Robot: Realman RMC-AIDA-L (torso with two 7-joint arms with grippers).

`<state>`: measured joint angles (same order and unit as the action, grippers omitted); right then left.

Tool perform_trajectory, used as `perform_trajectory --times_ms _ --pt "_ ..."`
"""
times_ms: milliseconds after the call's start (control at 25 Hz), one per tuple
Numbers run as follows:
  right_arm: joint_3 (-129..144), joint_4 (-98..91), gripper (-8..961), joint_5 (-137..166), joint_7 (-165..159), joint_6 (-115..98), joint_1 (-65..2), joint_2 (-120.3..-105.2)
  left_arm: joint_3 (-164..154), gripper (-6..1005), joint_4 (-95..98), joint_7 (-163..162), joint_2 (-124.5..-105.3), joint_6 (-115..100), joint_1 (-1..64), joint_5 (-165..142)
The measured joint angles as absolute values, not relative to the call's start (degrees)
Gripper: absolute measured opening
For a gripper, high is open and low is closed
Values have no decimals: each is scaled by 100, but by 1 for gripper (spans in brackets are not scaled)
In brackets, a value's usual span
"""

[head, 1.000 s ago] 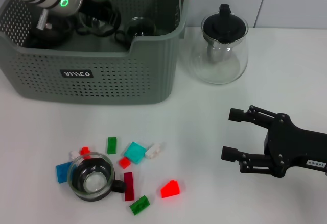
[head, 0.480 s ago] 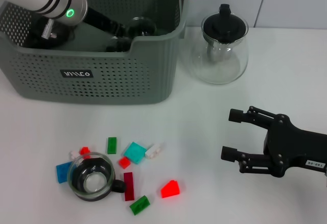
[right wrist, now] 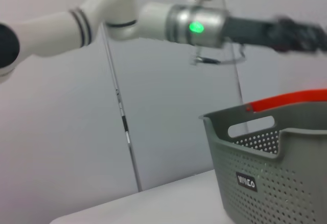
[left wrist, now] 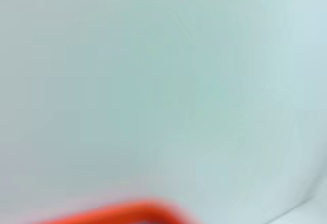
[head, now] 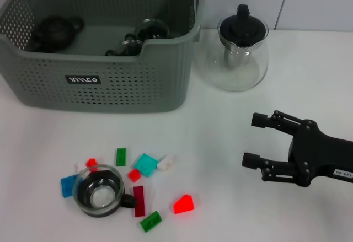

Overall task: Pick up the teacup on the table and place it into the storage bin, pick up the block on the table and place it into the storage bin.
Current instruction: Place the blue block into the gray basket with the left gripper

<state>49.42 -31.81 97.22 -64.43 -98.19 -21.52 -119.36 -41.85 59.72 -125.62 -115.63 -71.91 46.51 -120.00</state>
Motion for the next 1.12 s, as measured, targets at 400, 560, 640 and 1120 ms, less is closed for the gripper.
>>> perform_trajectory --times_ms 400,560,640,1120 --pt "4829 -3181 945 9746 -6451 -9821 -2152 -11939 -2737 468 5974 -10542 -11446 -10709 3295 -10226" --pt "4823 -3182 945 9748 -6461 -9802 -2167 -11920 -2915 466 6553 -10226 -11496 -11251 2764 -10848" --pt "4823 -3181 945 9748 -6486 -9780 -2169 -11920 -3231 464 6966 -10276 -11567 -11288 2537 -11344" --pt "4869 -3173 944 9747 -6660 -9571 -2205 -11909 -4885 461 8105 -11085 -11985 -11282 2450 -13730"
